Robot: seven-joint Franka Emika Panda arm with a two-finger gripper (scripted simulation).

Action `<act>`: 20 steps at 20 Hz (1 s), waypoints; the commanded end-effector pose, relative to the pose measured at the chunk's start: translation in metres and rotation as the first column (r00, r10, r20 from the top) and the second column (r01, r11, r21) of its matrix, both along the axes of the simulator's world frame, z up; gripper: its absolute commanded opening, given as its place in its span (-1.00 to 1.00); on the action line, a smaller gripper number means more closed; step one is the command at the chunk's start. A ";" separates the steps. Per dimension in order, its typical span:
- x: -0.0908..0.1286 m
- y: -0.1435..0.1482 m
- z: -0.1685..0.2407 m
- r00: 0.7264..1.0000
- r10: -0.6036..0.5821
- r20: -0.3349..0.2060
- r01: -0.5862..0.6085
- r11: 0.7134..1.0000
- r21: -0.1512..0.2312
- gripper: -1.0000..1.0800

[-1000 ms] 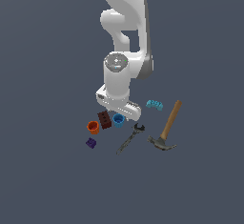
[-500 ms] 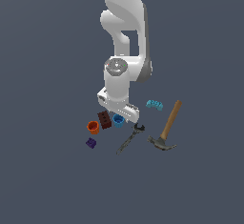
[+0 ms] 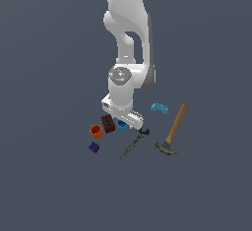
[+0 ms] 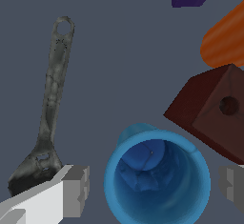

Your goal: Pick up a designated object from a clutter of objects.

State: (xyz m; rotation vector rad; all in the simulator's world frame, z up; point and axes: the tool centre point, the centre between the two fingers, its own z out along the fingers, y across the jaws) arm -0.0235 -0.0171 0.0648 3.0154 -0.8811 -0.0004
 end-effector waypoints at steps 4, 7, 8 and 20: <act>0.000 0.000 -0.020 1.000 -0.002 0.000 0.002 1.000 0.000 0.92; 0.000 0.000 -0.024 1.000 -0.002 0.000 0.002 1.000 0.000 0.92; 0.000 0.000 -0.025 1.000 -0.002 0.000 0.002 1.000 0.000 0.92; 0.000 0.000 -0.023 1.000 -0.001 0.001 0.001 1.000 0.000 -1.00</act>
